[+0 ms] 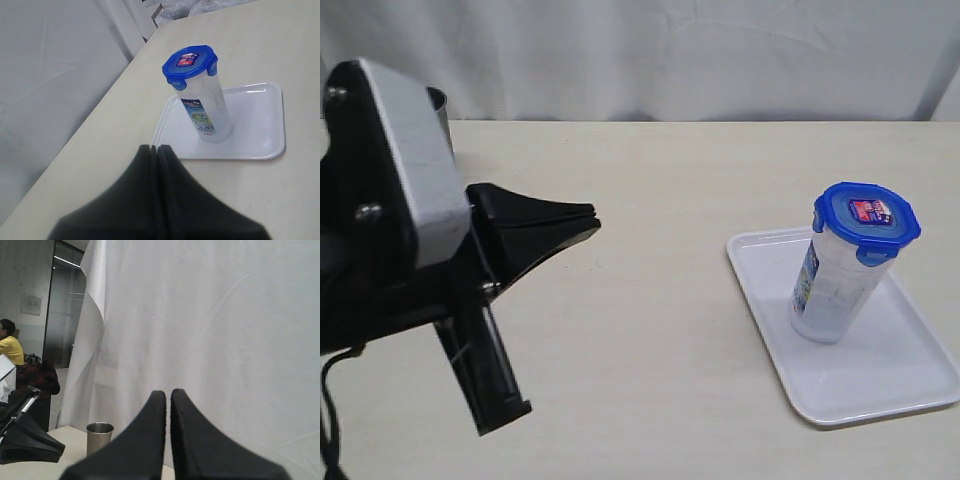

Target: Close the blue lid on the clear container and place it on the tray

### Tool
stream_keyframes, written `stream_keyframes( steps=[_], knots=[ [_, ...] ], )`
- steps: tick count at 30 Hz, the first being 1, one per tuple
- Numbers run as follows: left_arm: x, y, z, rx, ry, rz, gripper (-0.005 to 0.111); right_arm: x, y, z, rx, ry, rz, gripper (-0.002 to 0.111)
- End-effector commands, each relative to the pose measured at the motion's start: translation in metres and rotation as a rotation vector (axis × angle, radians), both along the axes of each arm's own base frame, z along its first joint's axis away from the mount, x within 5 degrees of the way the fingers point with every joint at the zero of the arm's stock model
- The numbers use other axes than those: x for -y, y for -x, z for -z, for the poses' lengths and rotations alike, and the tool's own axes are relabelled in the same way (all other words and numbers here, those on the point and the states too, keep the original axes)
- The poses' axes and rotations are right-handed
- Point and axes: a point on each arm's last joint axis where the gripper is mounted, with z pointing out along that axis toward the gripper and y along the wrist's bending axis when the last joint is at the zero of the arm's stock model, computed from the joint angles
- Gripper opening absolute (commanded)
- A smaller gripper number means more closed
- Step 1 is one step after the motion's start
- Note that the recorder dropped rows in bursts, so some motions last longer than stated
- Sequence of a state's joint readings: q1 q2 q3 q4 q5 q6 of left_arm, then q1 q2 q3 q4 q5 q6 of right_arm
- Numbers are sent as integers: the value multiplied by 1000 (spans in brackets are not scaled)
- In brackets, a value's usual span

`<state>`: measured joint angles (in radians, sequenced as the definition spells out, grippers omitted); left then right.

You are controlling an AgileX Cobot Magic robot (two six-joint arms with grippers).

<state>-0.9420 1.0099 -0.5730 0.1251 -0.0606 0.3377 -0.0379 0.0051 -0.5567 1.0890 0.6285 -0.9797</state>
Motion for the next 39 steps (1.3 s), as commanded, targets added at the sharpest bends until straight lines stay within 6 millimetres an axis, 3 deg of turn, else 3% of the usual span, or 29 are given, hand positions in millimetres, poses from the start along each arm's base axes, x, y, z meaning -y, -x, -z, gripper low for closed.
stream_keyframes(
  steps=[1, 8, 18, 31, 39],
  knots=[
    [-18, 11, 3, -18, 41, -19, 0, 0, 0, 1, -4, -2, 2, 4],
    [-56, 14, 8, -120, 157, -190, 0, 0, 0, 1, -4, -2, 2, 4],
    [-102, 29, 37, -124, 234, -375, 0, 0, 0, 1, -4, -2, 2, 4],
    [-133, 44, 71, -93, 293, -562, 0, 0, 0, 1, -4, -2, 2, 4],
    [-149, 46, 82, -52, 322, -719, 0, 0, 0, 1, -4, -2, 2, 4]
  ],
)
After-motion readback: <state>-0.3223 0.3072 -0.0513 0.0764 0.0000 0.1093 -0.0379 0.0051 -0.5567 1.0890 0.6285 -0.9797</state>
